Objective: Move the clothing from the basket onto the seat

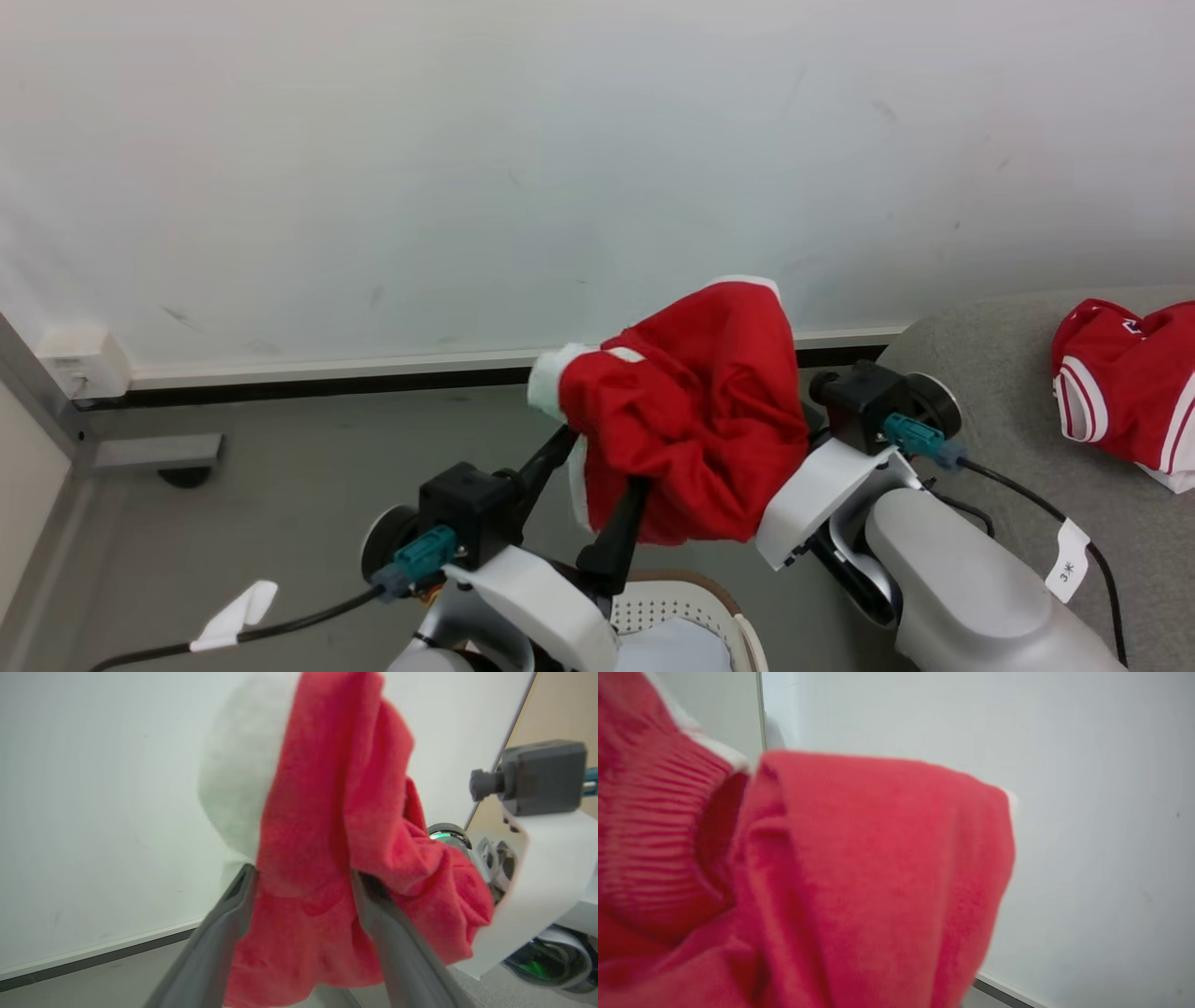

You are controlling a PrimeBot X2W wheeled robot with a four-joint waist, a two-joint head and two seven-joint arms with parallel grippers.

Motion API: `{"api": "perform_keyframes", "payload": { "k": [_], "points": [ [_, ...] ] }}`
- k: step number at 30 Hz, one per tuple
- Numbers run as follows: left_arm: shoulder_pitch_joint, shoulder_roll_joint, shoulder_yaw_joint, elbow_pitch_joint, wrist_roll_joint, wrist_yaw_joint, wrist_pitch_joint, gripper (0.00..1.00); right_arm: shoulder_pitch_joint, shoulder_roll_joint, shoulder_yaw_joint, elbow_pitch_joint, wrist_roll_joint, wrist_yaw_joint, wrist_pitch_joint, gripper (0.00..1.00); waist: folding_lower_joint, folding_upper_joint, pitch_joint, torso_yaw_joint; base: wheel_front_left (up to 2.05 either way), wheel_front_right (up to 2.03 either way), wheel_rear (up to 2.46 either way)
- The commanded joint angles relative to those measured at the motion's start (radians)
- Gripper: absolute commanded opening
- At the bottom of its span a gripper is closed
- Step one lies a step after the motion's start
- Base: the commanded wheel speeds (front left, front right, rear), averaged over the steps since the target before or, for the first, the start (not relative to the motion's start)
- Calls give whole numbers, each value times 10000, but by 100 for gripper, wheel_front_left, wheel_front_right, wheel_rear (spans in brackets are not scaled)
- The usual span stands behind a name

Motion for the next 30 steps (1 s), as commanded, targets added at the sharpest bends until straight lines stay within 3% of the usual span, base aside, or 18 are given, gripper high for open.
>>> {"api": "perform_keyframes", "payload": {
  "k": [1, 13, 30],
  "points": [
    [145, 119, 51, 18, -54, 49, -106, 100, 125, -118, -162, -92, 97, -22, -69, 0, 0, 0, -2, -43, 0, 0, 0],
    [271, 233, 36, 224, 12, 160, -315, 100, 178, -634, -935, -485, -146, -22, -58, 0, 0, 0, 150, -659, 0, 0, 0],
    [288, 270, -242, 272, -40, 126, -308, 100, 458, -1246, -1597, -1205, -503, -22, -49, 0, 0, 0, 547, -3255, 0, 0, 0]
  ]
}}
